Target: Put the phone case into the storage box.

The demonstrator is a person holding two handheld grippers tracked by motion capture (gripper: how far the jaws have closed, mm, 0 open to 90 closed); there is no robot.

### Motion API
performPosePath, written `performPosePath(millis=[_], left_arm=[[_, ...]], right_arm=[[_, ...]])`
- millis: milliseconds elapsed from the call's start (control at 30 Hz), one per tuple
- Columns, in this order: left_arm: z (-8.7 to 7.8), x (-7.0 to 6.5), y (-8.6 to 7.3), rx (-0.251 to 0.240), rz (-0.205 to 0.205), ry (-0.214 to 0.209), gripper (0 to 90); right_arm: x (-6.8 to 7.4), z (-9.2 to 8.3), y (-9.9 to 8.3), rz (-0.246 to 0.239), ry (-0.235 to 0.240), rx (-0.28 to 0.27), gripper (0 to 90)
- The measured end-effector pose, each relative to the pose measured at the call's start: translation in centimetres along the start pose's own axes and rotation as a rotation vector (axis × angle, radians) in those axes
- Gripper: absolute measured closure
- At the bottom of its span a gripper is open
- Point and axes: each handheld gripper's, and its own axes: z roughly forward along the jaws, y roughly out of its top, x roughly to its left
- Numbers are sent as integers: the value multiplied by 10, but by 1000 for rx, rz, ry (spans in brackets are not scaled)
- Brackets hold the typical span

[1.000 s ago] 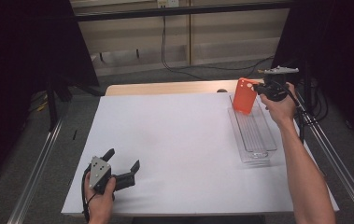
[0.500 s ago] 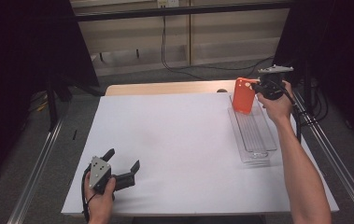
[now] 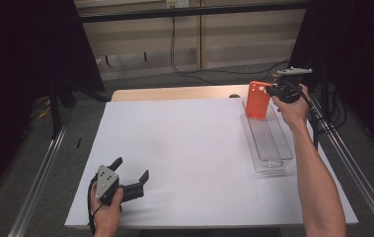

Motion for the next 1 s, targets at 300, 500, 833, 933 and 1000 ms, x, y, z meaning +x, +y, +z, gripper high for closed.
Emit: performPosePath(millis=[300,500,833,933,1000], left_arm=[[0,-1,0,3,2,-4,13],[-1,0,0,3,1,-2,12],[0,1,0,6,1,-6,12],[-1,0,0,4,5,-10,12],[-1,0,0,2,3,-13,11]], right_arm=[[2,5,4,24,-3,6,805],[4,9,5,36,3,-9,799],[0,14,4,69,2,-14,785],[0,15,4,84,-5,-10,778],[-2,16,4,91,-18,-7,776]])
